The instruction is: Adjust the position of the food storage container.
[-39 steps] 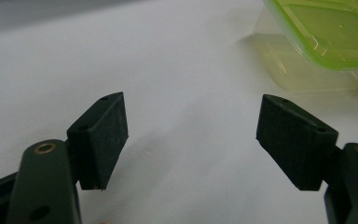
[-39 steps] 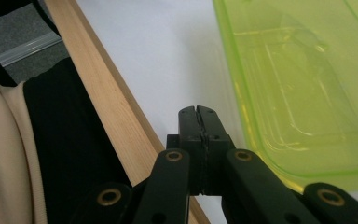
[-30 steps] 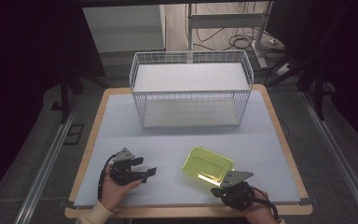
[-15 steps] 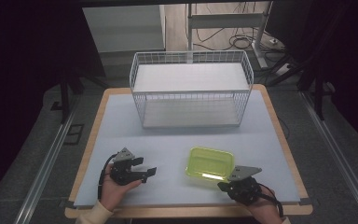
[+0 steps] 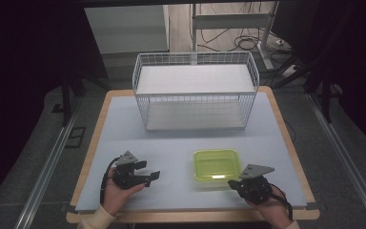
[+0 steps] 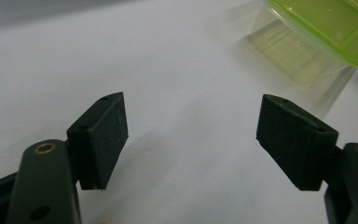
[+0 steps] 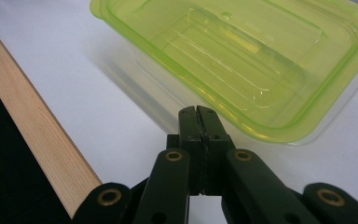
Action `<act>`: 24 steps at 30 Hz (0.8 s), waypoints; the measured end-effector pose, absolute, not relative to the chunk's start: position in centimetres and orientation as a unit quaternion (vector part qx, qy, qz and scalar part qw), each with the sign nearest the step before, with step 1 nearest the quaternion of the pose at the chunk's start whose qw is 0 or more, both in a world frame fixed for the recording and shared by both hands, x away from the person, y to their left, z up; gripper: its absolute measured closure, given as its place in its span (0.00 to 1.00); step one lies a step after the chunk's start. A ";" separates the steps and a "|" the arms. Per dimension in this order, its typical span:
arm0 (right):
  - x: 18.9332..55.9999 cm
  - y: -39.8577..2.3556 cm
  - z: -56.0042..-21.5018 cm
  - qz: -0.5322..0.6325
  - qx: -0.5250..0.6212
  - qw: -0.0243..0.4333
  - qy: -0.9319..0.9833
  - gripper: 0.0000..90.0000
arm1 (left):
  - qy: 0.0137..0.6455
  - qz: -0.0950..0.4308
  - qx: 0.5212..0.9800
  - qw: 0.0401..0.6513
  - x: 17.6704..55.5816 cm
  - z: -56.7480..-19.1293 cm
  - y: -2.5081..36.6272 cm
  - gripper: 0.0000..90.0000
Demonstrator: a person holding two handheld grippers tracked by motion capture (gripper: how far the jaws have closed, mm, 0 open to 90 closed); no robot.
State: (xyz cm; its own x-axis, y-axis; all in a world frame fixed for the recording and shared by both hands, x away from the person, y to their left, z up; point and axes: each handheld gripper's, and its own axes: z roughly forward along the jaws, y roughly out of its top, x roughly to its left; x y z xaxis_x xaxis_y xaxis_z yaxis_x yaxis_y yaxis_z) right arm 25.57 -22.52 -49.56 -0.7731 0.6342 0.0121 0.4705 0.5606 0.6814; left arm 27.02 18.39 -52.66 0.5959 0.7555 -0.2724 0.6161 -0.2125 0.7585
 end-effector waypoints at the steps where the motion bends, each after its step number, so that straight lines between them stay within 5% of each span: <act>1: 25.6 -22.5 -49.6 0.347 0.315 0.118 0.875 1.00 | 0.443 0.078 0.775 0.445 27.0 -52.7 18.4 0.28; 11: 24.1 -21.5 -47.3 0.370 0.286 0.123 0.875 1.00 | 0.447 0.080 0.772 0.444 27.1 -52.6 18.4 0.28; 24: 29.5 -23.4 -43.1 0.405 0.364 0.172 0.821 1.00 | 0.448 0.084 0.768 0.451 26.9 -52.5 18.4 0.28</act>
State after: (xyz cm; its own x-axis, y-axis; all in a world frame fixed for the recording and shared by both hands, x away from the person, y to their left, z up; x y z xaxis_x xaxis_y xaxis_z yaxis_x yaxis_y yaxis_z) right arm 29.52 -23.38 -43.12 -0.6762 0.7366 0.0123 0.4581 0.4073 0.7901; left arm 26.90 18.42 -52.49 0.5841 0.7639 -0.2745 0.6120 -0.1923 0.7671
